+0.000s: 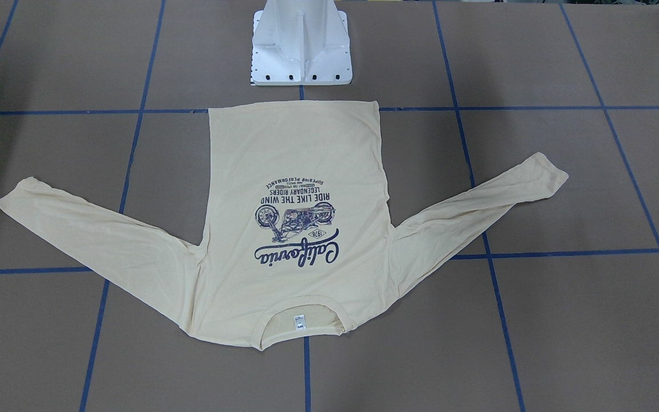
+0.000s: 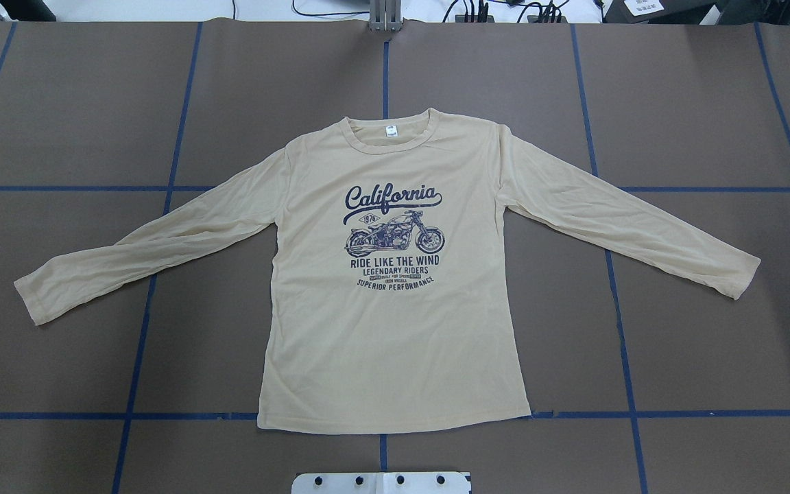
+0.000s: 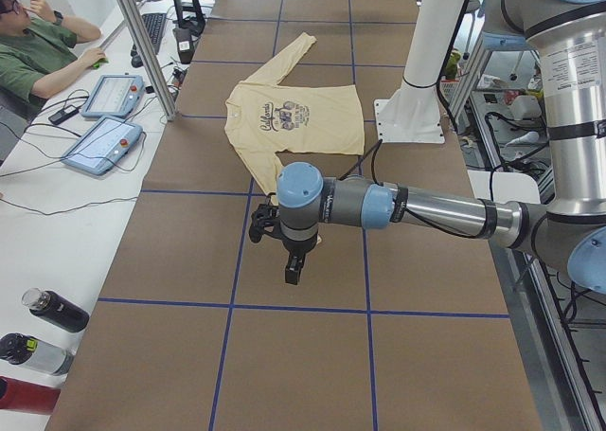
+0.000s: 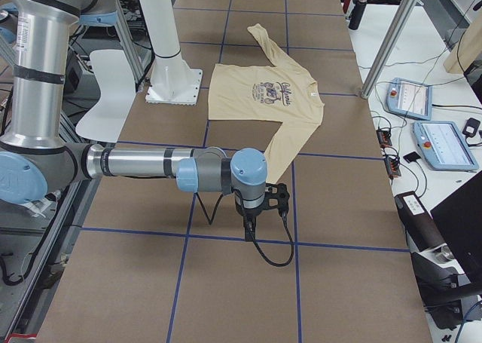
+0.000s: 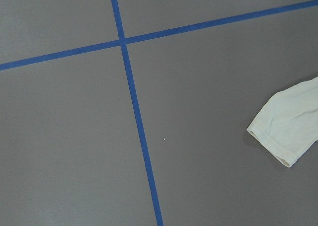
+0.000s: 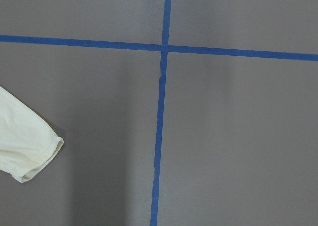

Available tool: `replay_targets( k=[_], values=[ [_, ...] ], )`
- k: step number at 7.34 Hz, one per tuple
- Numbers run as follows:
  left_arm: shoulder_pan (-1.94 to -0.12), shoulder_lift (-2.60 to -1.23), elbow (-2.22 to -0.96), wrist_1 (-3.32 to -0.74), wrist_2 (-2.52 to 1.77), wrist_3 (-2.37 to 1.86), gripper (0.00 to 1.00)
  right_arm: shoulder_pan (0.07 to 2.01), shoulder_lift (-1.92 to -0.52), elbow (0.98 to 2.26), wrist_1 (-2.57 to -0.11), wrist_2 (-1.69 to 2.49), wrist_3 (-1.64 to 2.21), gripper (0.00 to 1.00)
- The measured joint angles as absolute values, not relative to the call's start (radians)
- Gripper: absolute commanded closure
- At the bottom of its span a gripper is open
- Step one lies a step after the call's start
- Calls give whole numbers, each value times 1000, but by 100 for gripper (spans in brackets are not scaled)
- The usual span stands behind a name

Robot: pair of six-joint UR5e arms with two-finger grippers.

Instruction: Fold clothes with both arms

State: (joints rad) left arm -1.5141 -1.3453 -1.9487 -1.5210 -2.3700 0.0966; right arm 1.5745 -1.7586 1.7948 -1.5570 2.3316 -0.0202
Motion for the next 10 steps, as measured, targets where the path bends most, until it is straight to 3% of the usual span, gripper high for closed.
replay_targets(
  k=[7,10],
  values=[
    [-1513,-1352,-2043,-1545,-2349,142,0,1569,-1747,1794,-1557,2336,-16,0],
    [-1514,-1429,-2040,-1576,-2353,188,0,1532,-1717,1797,-1499,2352,36,0]
  ],
)
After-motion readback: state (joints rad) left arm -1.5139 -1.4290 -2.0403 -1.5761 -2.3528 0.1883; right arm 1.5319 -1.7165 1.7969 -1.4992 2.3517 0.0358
